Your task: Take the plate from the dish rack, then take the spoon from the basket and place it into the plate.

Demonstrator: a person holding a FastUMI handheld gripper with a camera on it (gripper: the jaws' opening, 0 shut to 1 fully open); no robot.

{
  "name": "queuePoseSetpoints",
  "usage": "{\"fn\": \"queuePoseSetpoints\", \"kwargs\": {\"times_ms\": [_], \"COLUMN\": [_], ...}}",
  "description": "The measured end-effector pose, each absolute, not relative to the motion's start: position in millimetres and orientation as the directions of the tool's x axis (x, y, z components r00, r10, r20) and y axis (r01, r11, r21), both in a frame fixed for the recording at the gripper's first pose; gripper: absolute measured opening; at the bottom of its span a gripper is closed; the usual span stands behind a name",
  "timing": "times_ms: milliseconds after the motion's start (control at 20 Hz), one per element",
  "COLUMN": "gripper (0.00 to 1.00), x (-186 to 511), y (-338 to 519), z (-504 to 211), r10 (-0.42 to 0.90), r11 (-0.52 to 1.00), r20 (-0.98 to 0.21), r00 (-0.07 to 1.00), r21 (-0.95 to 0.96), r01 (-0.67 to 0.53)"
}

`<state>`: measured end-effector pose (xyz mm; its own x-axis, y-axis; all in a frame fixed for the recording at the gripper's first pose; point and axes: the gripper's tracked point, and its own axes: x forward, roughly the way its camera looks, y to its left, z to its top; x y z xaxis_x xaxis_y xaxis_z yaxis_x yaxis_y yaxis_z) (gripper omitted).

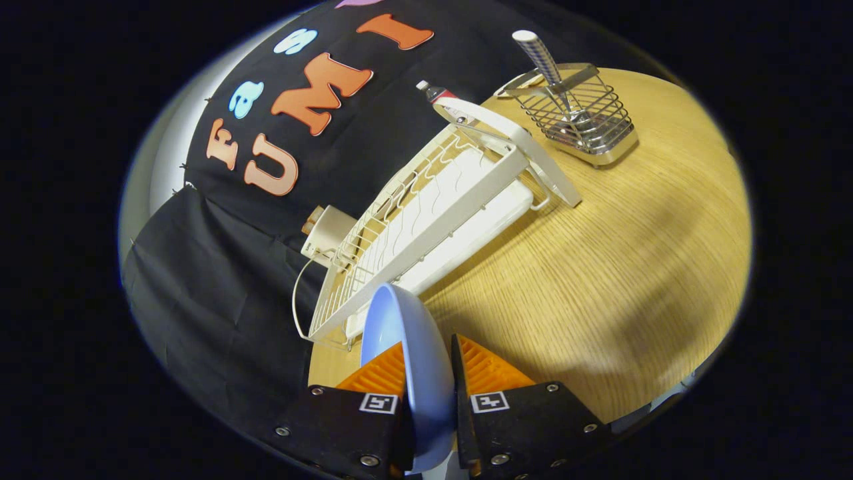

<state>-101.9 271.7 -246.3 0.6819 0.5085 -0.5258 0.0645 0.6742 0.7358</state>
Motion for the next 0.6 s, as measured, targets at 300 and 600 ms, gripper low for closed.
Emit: {"fn": "queuePoseSetpoints", "kwargs": {"times_ms": [300, 600], "gripper": [0.45, 0.64], "x": [-93, -78], "y": [238, 156], "z": [-235, -229], "r10": [0.432, 0.261], "r11": [0.778, 0.872], "r20": [-0.536, -0.536], "r00": [0.725, 0.803], "r21": [0.629, 0.487], "r01": [0.001, 0.042]}}
